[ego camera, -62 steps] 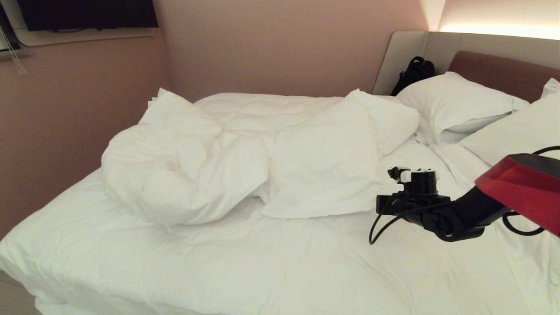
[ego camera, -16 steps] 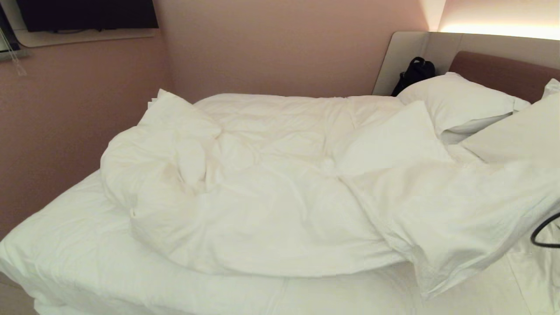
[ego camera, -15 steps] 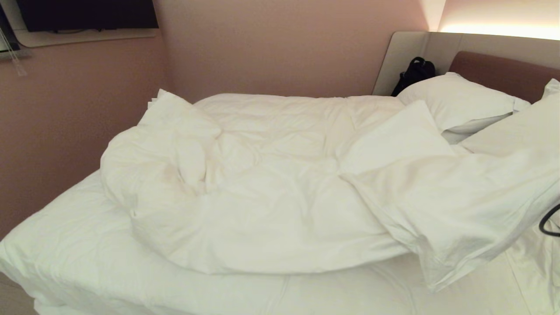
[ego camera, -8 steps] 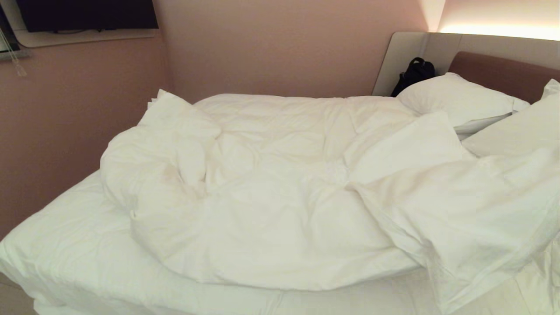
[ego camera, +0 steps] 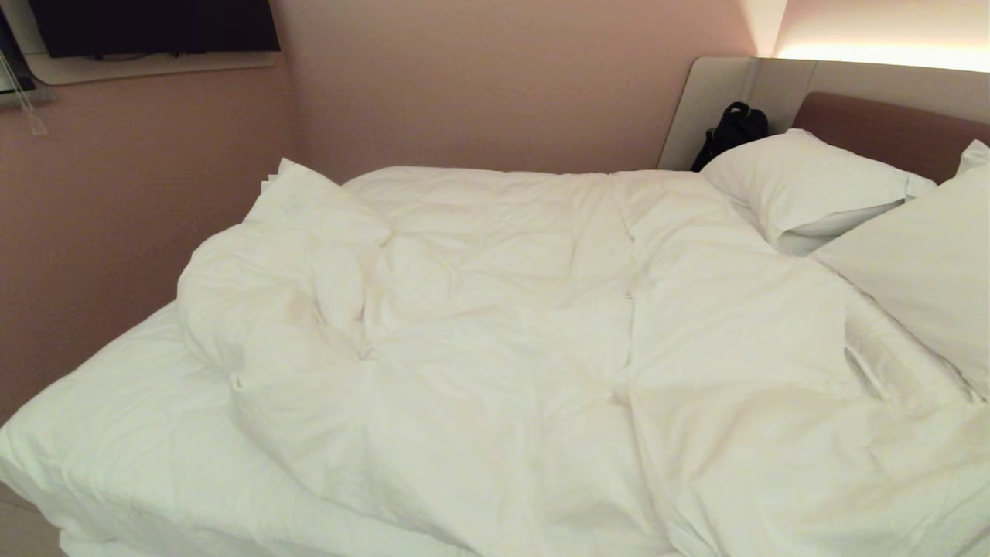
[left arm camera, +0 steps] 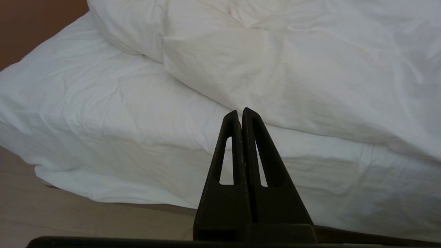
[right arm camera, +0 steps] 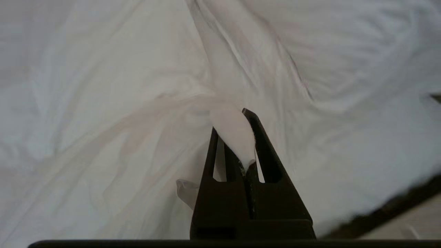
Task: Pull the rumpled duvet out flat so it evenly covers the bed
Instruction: Flatten the corners of the folded blanket
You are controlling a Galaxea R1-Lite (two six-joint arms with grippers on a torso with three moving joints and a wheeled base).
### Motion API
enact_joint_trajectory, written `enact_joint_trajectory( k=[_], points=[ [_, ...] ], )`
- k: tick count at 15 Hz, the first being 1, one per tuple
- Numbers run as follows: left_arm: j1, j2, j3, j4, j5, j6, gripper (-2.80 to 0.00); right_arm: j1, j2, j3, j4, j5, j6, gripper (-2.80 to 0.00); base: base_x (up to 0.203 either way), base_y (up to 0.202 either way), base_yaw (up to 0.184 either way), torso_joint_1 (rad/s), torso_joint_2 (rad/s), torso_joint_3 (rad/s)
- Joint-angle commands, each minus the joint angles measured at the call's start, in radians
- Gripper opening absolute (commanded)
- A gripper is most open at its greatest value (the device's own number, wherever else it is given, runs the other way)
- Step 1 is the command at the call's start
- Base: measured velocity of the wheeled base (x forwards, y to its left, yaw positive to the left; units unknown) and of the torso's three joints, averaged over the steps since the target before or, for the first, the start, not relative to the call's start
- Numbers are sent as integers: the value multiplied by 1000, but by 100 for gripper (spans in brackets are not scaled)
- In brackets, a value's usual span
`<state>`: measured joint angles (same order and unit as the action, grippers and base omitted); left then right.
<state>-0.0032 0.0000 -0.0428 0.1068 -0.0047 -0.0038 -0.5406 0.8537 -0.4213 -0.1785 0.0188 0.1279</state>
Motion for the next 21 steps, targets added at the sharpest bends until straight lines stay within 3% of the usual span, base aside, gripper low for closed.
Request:
enact_joint_trajectory(
  k=[1,13,21],
  points=[
    [0,0,0,1,0,-1,-280,-2,-68,28,300,-48,3,-280,0,0,0,0,0,0],
    [0,0,0,1,0,-1,-280,-141,-115,39,337,-92,169,-280,0,0,0,0,0,0],
    [0,0,0,1,0,0,-280,-152,-184,107,352,-139,205,-280,0,0,0,0,0,0]
  ],
)
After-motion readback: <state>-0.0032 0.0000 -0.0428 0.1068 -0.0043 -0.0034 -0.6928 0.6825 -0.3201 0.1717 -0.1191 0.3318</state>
